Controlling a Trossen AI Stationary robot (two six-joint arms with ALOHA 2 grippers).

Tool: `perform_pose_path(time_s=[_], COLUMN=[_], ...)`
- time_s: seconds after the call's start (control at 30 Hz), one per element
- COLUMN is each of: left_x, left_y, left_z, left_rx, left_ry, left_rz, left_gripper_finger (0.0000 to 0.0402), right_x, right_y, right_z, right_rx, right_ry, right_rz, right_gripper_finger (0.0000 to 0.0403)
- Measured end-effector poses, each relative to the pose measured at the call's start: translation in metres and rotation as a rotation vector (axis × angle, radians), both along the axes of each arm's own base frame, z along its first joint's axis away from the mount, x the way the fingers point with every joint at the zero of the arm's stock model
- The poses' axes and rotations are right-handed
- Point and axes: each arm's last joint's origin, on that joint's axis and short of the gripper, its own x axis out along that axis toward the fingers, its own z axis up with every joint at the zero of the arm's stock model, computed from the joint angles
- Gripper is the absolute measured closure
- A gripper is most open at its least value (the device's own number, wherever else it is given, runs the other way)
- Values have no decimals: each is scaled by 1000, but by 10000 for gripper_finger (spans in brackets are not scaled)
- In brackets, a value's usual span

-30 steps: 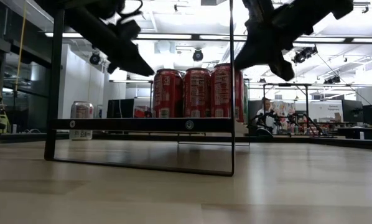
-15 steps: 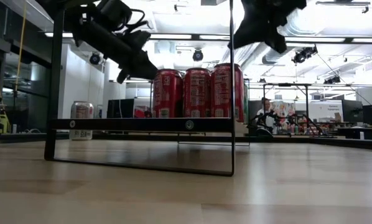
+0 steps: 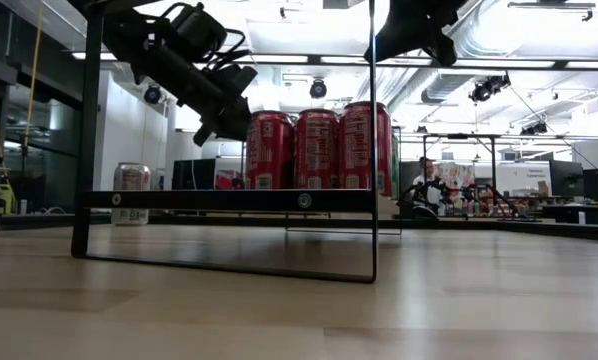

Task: Place canned beverage on shelf
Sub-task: Adjust the blue soda cans on the shelf

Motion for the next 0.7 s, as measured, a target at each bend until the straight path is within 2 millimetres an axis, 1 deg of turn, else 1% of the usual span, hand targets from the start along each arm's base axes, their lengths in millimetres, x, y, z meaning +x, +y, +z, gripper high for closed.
perform_pose_path(time_s=[0.37, 0.7], left_x=[2, 3], left_y=[-5, -5], left_z=[0, 1], left_rx=[-5, 8], left_ry=[-4, -7], left_rz=[-27, -17], left_gripper_finger=[402, 402], right_x=[-1, -1], right_y=[-1, -2], right_z=[-1, -1], right_rx=[-19, -35], right_ry=[10, 10], right_rz=[-17, -34], right_gripper_finger=[403, 403])
